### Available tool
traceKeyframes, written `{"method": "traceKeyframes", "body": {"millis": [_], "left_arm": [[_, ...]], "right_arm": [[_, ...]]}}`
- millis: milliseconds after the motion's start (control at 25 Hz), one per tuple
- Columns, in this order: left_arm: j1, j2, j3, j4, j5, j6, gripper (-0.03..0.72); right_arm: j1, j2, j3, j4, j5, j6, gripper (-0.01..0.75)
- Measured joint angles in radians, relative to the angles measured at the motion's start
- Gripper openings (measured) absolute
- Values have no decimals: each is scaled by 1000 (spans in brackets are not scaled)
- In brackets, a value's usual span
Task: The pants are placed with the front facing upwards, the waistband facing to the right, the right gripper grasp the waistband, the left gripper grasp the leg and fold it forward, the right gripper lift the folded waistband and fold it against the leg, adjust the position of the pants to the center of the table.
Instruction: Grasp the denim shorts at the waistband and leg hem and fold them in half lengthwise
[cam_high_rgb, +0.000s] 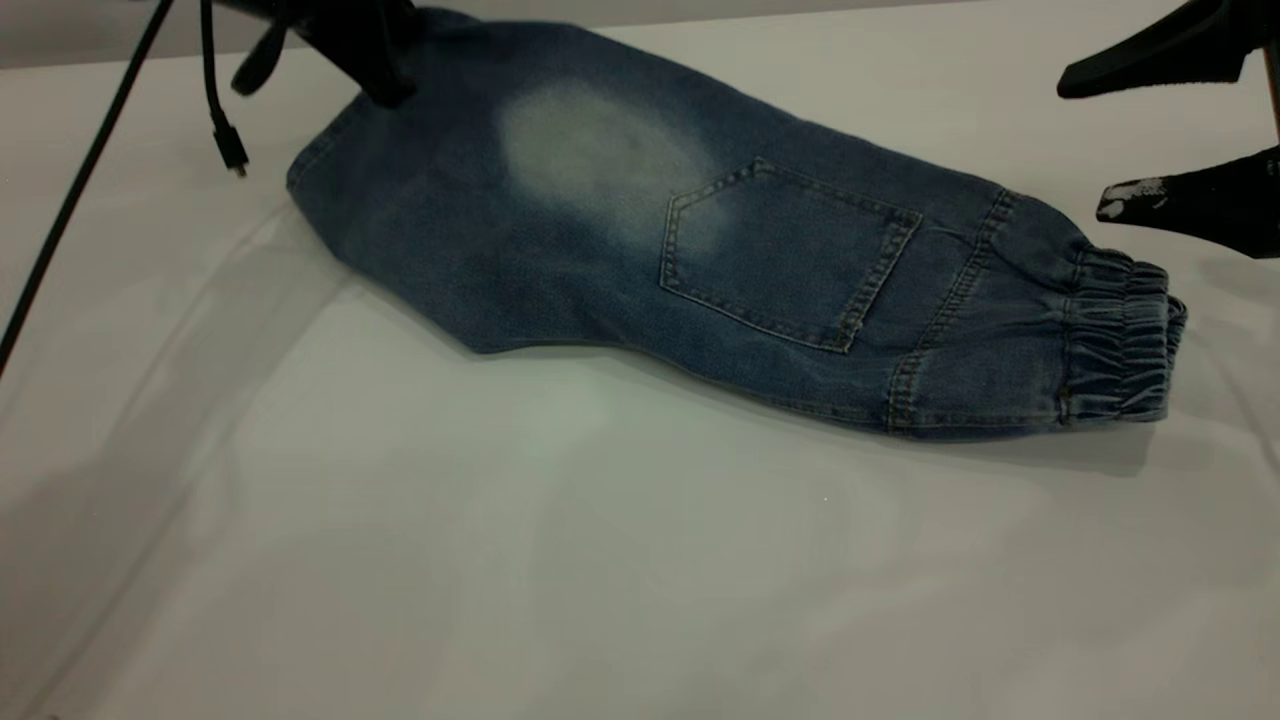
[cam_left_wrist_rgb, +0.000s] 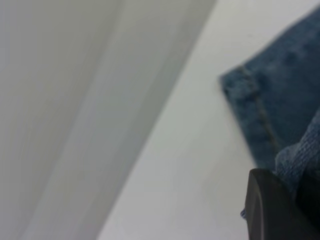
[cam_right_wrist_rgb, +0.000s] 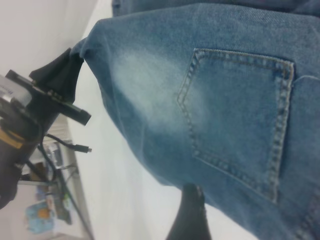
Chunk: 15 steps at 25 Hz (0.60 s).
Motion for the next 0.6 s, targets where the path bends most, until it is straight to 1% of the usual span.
{"method": "traceKeyframes", "body": {"millis": [160,440,600], "left_arm": [[5,8,-48,0,5,0,135],[8,52,-71,-1,12,-7,269],[8,57,-71,-4,19,-12,342]], "right_arm": [[0,0,0,-41,52,56,521],[0,0,1,-83,52,77,522],[0,0,1,-147,30,147,522]]}}
